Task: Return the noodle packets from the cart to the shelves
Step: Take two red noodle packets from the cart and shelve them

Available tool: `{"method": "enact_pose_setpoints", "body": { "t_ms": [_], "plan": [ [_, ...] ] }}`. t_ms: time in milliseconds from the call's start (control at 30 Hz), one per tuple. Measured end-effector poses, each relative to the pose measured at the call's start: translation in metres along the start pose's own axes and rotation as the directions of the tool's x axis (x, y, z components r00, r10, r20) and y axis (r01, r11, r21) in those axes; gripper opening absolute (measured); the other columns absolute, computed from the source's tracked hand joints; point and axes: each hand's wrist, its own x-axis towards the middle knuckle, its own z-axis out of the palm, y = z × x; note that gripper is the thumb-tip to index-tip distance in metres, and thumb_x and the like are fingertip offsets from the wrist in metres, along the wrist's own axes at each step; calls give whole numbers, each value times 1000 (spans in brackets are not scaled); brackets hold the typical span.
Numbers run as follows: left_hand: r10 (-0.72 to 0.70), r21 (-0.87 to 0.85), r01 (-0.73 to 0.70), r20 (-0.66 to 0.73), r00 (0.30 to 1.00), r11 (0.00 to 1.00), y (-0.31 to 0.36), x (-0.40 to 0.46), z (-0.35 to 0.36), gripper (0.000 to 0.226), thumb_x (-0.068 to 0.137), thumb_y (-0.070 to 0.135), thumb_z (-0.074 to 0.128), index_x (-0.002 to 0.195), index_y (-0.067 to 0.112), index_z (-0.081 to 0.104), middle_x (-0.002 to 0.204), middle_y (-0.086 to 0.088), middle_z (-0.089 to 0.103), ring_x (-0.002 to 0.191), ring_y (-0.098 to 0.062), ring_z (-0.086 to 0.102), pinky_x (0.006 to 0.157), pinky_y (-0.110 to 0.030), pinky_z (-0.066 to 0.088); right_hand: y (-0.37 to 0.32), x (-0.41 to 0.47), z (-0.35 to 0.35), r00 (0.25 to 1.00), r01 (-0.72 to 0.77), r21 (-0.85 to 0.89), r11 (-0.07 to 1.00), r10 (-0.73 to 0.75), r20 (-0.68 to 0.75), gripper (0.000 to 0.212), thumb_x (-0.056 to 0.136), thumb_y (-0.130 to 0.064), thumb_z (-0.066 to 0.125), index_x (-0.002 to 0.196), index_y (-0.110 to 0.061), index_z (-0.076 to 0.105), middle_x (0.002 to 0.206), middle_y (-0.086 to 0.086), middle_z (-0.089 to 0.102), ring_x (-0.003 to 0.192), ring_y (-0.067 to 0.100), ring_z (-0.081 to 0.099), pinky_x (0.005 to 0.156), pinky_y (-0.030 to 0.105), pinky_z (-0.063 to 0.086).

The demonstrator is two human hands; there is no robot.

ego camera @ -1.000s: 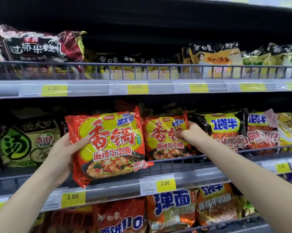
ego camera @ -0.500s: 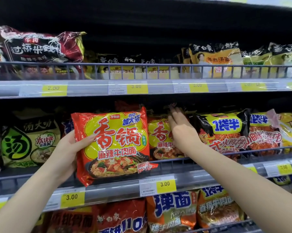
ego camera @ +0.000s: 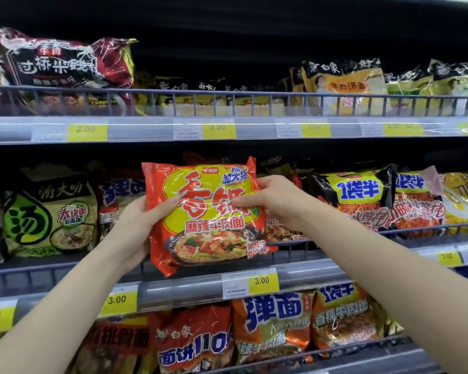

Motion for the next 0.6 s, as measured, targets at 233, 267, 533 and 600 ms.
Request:
{"method": "enact_pose_setpoints", "body": {
  "t_ms": [233,267,533,600],
  "plan": [
    [29,710,-198,242,970,676,-7,-23,0,54,80,67,34,130,47,32,130,38,32,114,29,31,105,-10,24,-3,1,-36,953,120,90,989,-89,-289,31,74,-3,75,103,-3,65,92,11,73,75,23,72,60,31,60],
    [-27,814,-239,298,954,529,-13,-27,-5,69,73,78,19,135,49,22,133,39,20,123,23,19,108,-11,15,0,2,-42,940,136,77,988,-104,-324,29,74,-3,75,101,-4,64,91,11,73,75,22,72,61,31,60],
    [-17,870,-461,471,882,175,-27,-39,-20,90,69,80,-13,144,39,15,143,33,9,118,35,-12,101,2,-13,25,1,-56,950,46,-90,995,-72,-305,36,76,-4,74,109,-6,61,99,12,71,85,25,70,74,37,57],
    [-11,867,-467,476,879,175,-27,-39,-20,90,69,79,-12,144,38,17,142,33,10,117,36,-12,100,3,-13,28,1,-56,953,15,-80,997,-39,-301,38,77,-3,73,112,-4,60,103,15,71,91,29,69,84,44,55]
  ]
}}
